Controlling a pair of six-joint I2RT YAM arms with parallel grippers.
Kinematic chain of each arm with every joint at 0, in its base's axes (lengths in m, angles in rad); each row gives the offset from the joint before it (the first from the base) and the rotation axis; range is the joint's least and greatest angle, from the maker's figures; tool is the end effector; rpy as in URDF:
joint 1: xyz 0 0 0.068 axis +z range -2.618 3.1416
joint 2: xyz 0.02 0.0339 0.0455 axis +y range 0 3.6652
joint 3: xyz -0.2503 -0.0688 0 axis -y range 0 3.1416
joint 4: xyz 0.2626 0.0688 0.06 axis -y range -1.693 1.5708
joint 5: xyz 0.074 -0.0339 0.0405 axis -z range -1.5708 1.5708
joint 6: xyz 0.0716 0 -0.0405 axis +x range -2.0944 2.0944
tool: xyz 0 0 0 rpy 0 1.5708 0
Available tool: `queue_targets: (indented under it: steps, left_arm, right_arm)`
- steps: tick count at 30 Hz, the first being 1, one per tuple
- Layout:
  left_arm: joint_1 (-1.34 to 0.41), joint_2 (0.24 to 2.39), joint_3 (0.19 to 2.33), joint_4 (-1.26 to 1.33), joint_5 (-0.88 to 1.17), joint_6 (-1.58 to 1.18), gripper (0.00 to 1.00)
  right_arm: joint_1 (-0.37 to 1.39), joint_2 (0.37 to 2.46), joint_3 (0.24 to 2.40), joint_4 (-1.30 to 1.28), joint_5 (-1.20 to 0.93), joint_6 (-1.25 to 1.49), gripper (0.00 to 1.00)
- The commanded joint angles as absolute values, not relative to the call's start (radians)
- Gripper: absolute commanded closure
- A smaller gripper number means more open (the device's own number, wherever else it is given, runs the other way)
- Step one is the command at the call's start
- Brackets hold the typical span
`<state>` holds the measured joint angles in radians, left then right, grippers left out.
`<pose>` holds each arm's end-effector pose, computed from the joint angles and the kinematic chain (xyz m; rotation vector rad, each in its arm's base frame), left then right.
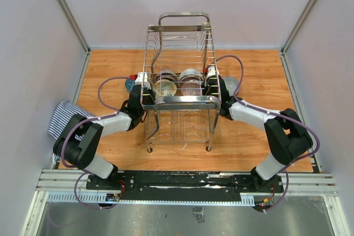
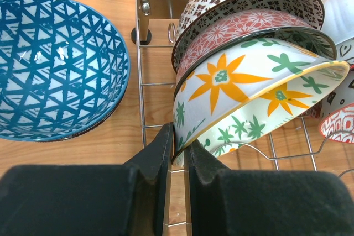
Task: Unload the bowls from the dish rack
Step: Pick up the bowl from the dish rack.
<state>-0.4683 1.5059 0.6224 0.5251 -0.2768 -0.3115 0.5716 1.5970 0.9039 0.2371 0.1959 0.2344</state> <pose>0.3216 -0.1408 0.1482 -0.0344 1.9231 -0.2578 0.3409 0.2027 0.1786 -0.2178 2.0197 0.3124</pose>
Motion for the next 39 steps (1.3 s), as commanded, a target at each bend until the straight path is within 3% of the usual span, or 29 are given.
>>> queue_targets:
  steps: [1, 39]
  left_arm:
    - [-0.476, 1.456, 0.636, 0.623, -0.274, -0.333, 1.00]
    - [-0.502, 1.593, 0.597, 0.911, -0.273, -0.211, 0.99]
  right_arm:
    - [0.588, 1.531, 0.916, 0.317, 0.224, 0.271, 0.99]
    - [0.587, 1.667, 0.787, 0.754, 0.246, 0.227, 0.99]
